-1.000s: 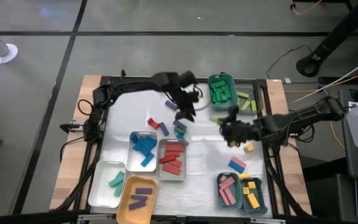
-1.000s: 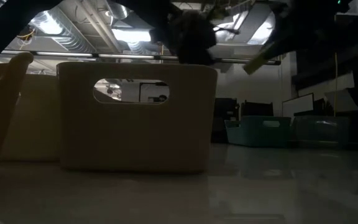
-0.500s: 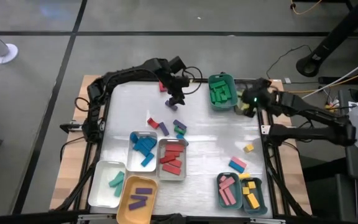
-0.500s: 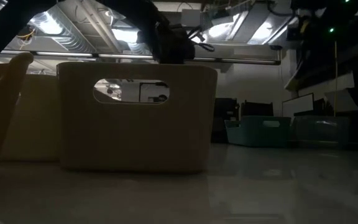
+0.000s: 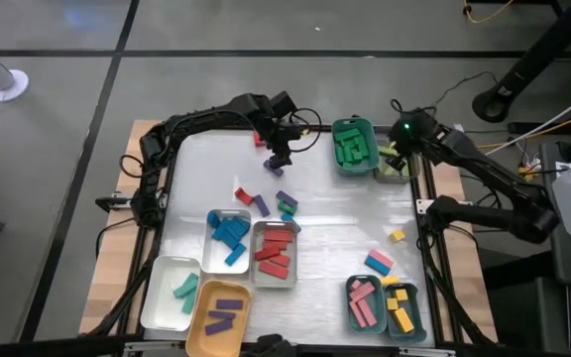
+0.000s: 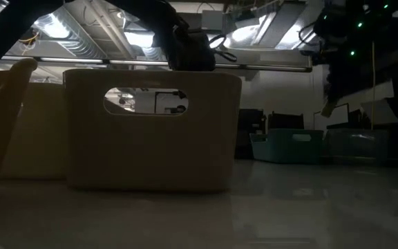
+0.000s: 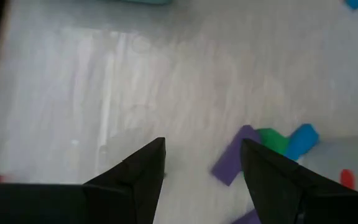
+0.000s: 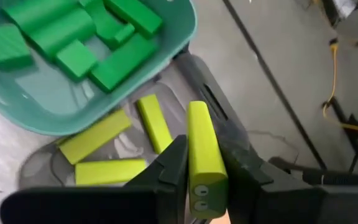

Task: Sort blocks
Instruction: Put the light green block into the black bin, then put the purple block into the yellow bin

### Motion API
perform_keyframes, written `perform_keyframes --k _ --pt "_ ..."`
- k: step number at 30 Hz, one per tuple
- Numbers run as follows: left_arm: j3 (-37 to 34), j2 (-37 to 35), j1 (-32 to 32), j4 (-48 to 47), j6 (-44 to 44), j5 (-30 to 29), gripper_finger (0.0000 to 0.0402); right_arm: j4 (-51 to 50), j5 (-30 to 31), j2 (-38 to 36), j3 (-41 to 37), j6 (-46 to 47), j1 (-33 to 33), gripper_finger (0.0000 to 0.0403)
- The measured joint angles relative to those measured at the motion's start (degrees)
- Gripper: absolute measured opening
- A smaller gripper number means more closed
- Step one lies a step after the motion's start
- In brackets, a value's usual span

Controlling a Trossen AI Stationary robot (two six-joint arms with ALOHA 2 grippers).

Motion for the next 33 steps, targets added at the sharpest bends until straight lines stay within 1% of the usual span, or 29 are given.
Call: perform_keyframes --k 7,12,14,17,20,24,27,33 --pt "-0.69 0.04 0.0 0.95 3.04 -5.9 0.0195 0.04 0.01 6.88 0.01 -0.02 -1.78 0.0079" --pt "-5.15 0.07 0.0 2.12 6.36 -7.33 0.0195 0.09 0.06 11.56 0.0 0.05 -1.67 0.0079" --pt "-7.44 0.22 -0.16 1.81 9.2 -7.97 0.0195 0.09 0.73 13.2 0.0 0.39 -1.65 0.0082" --pt "-9.99 0.35 -0.7 2.33 12.58 -11.72 0.0195 0.13 2.92 15.24 0.0 0.45 -1.67 0.0101" --pt "-11.65 0.33 -1.06 3.69 14.12 -15.87 0.0195 0.13 4.74 16.69 0.02 0.49 -1.65 0.013" --pt "-13.67 0.31 -1.25 7.48 16.56 -16.65 0.0195 0.22 5.03 17.42 0.02 0.5 -1.65 0.0169" --pt "-14.96 0.42 -1.25 9.5 16.58 -16.68 0.0195 0.32 4.98 17.45 0.02 0.52 -1.65 0.0189" --pt "-15.72 1.99 -1.54 9.77 16.54 -16.85 0.0195 0.35 4.96 17.45 0.02 0.61 -1.65 0.0206"
